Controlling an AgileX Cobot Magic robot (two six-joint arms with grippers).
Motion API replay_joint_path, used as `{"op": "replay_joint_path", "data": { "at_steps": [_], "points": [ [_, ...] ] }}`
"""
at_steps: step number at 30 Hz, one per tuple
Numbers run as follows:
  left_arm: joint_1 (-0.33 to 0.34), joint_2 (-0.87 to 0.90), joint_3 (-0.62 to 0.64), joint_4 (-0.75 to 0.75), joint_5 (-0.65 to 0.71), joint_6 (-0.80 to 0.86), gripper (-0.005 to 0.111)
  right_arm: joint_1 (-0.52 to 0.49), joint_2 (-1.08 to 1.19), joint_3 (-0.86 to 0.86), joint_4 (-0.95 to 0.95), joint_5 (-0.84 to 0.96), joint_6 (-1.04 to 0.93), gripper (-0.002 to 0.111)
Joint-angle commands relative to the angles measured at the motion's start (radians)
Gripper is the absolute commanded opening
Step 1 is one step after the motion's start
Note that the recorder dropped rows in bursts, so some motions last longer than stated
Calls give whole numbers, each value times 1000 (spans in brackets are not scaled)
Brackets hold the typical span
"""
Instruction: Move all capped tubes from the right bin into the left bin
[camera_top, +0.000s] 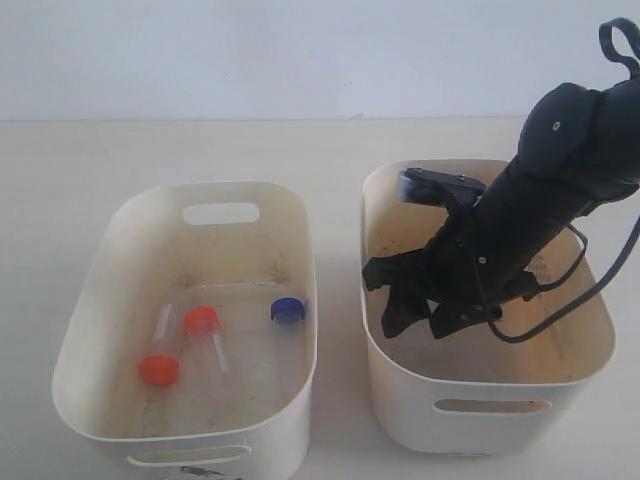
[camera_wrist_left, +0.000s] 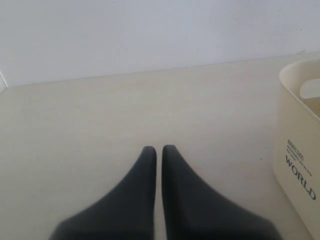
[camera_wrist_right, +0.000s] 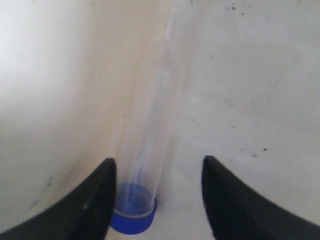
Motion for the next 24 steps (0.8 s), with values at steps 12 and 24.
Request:
{"op": "replay_joint_path", "data": {
  "at_steps": [12,24],
  "points": [
    [1,-2,-4,-7,-15,-12,4,0,71,7,-12,-18,8,80],
    [1,-2,-4,-7,-15,-12,4,0,159,7,-28,-24,31,48]
  ]
}}
